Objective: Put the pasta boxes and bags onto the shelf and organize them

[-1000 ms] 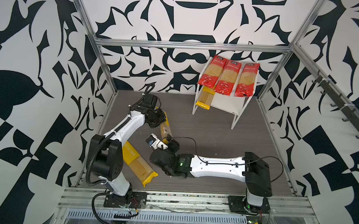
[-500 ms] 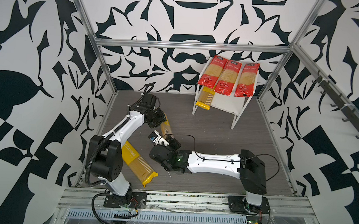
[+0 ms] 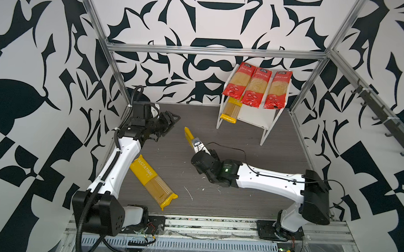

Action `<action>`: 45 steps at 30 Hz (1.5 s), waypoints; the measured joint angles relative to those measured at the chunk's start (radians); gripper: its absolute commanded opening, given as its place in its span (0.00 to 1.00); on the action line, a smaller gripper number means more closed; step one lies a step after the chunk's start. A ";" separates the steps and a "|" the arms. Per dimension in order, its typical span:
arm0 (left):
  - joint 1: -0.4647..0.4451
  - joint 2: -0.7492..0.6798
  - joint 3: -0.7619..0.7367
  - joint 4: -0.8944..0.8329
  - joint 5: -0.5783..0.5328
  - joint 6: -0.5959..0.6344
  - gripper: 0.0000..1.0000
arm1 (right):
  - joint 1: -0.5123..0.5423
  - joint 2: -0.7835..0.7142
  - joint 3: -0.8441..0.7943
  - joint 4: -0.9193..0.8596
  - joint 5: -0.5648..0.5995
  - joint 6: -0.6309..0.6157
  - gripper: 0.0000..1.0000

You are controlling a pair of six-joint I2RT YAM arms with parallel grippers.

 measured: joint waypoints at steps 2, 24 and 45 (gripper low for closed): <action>-0.005 -0.027 -0.109 0.084 0.026 -0.047 0.70 | -0.023 -0.073 -0.096 0.053 -0.050 0.084 0.00; -0.404 0.023 -0.621 0.935 -0.192 -0.530 0.91 | -0.034 -0.195 -0.716 1.072 -0.047 0.700 0.00; -0.412 0.057 -0.670 1.140 -0.232 -0.558 0.28 | 0.029 -0.108 -0.703 1.268 -0.005 0.859 0.29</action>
